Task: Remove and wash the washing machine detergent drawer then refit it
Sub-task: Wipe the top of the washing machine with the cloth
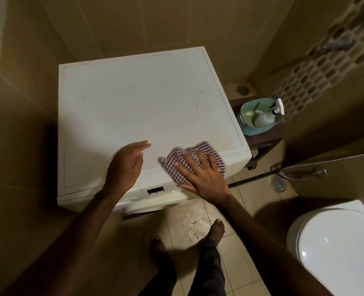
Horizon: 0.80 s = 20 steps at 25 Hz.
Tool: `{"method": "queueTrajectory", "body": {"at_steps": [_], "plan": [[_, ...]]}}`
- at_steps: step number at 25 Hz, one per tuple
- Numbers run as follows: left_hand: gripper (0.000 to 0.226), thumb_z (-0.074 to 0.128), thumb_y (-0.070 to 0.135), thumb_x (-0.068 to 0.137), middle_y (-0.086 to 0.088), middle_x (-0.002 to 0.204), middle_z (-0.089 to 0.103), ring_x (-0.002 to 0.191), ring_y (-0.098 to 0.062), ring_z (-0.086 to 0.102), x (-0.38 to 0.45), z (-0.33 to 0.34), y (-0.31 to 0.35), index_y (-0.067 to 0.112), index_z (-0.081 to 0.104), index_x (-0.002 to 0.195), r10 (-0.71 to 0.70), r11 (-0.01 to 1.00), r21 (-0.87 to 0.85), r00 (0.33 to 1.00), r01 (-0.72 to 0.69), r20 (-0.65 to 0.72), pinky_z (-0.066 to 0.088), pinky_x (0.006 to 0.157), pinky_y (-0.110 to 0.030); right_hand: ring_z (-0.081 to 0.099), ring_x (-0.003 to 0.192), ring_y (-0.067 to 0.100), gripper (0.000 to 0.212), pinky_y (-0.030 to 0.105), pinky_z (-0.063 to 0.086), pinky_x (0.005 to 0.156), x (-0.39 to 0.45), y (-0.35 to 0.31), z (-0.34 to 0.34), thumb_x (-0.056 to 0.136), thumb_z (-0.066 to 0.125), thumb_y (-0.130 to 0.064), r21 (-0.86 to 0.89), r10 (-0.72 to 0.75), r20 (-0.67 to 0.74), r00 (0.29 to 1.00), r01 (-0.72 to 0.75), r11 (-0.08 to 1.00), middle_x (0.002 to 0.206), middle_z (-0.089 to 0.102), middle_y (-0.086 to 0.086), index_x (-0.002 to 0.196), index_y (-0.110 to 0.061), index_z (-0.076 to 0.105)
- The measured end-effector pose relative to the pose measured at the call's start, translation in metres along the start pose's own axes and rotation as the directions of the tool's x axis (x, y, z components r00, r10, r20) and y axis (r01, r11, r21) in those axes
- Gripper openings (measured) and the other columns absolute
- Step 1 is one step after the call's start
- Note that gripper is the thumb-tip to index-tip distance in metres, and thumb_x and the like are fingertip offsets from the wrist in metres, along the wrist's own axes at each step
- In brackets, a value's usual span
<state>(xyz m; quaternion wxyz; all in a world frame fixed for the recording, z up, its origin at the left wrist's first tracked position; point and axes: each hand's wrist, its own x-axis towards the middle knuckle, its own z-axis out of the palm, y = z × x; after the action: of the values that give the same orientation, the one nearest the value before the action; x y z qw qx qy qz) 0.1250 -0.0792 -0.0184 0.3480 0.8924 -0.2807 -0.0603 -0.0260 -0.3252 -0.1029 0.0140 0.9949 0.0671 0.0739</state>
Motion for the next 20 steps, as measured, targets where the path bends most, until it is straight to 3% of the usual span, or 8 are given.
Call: {"method": "queueTrajectory", "body": {"at_steps": [3,7,11,13,15,18,20], "plan": [[0.039,0.057,-0.003,0.1,0.004,0.136,0.07,0.127,-0.017,0.064,0.002,0.008,0.006,0.017,0.073,0.13,0.053,0.998,-0.022,0.999,-0.053,0.002,0.049,0.111,-0.043,0.012,0.16,0.039,0.085,0.069,0.014,0.122,-0.023,0.045,-0.02,0.097,0.029,-0.082,0.028,0.247,0.135,0.96,-0.253,0.967,0.175,0.01,0.006,0.166,-0.034,0.016],[0.038,0.061,-0.003,0.098,0.002,0.135,0.071,0.127,-0.02,0.065,0.007,0.027,0.029,0.015,0.074,0.129,0.131,0.991,0.0,0.99,-0.131,0.054,0.047,0.113,-0.046,0.009,0.161,0.034,0.075,0.066,0.01,0.125,-0.025,0.062,-0.038,0.101,0.019,-0.077,0.06,0.425,0.224,0.877,-0.448,0.892,0.175,0.011,-0.001,0.165,-0.037,0.019],[0.035,0.063,0.001,0.098,0.003,0.13,0.073,0.122,-0.024,0.066,0.017,0.05,0.064,0.018,0.075,0.127,0.148,0.988,0.032,0.982,-0.153,0.118,0.046,0.11,-0.049,0.013,0.157,0.04,0.068,0.071,0.021,0.118,0.011,0.081,-0.048,0.103,0.028,-0.072,0.191,0.7,0.26,0.665,-0.746,0.638,0.174,0.013,-0.001,0.162,-0.039,0.022],[0.034,0.063,0.006,0.098,0.005,0.126,0.075,0.117,-0.023,0.065,0.023,0.061,0.086,0.02,0.075,0.127,0.127,0.99,0.042,0.983,-0.134,0.13,0.046,0.107,-0.044,0.027,0.151,0.044,0.072,0.068,0.035,0.113,0.025,0.098,-0.052,0.102,0.033,-0.071,0.244,0.727,0.325,0.605,-0.796,0.553,0.173,0.013,0.003,0.163,-0.037,0.02],[0.033,0.063,0.011,0.099,0.005,0.124,0.076,0.112,-0.022,0.065,0.031,0.074,0.108,0.021,0.073,0.129,0.098,0.994,0.024,0.986,-0.103,0.137,0.047,0.105,-0.04,0.046,0.139,0.042,0.075,0.06,0.048,0.108,0.033,0.112,-0.055,0.103,0.034,-0.069,0.273,0.747,0.373,0.549,-0.835,0.478,0.167,0.026,0.012,0.164,-0.029,0.019],[0.033,0.061,0.016,0.101,0.005,0.127,0.074,0.109,-0.017,0.068,0.046,0.098,0.14,0.022,0.071,0.133,-0.008,0.994,-0.108,0.985,0.026,0.17,0.051,0.103,-0.035,0.056,0.134,0.036,0.072,0.055,0.05,0.106,0.03,0.118,-0.057,0.104,0.039,-0.065,0.419,0.844,0.354,0.403,-0.875,0.242,0.155,0.049,0.013,0.161,-0.022,0.029],[0.033,0.061,0.02,0.102,0.007,0.129,0.073,0.107,-0.012,0.069,0.057,0.113,0.159,0.025,0.07,0.132,-0.077,0.975,-0.191,0.979,0.113,0.187,0.055,0.1,-0.031,0.058,0.133,0.033,0.07,0.053,0.049,0.109,0.018,0.123,-0.064,0.101,0.052,-0.06,0.555,0.885,0.329,0.328,-0.826,0.1,0.15,0.057,0.008,0.159,-0.024,0.036]]}}
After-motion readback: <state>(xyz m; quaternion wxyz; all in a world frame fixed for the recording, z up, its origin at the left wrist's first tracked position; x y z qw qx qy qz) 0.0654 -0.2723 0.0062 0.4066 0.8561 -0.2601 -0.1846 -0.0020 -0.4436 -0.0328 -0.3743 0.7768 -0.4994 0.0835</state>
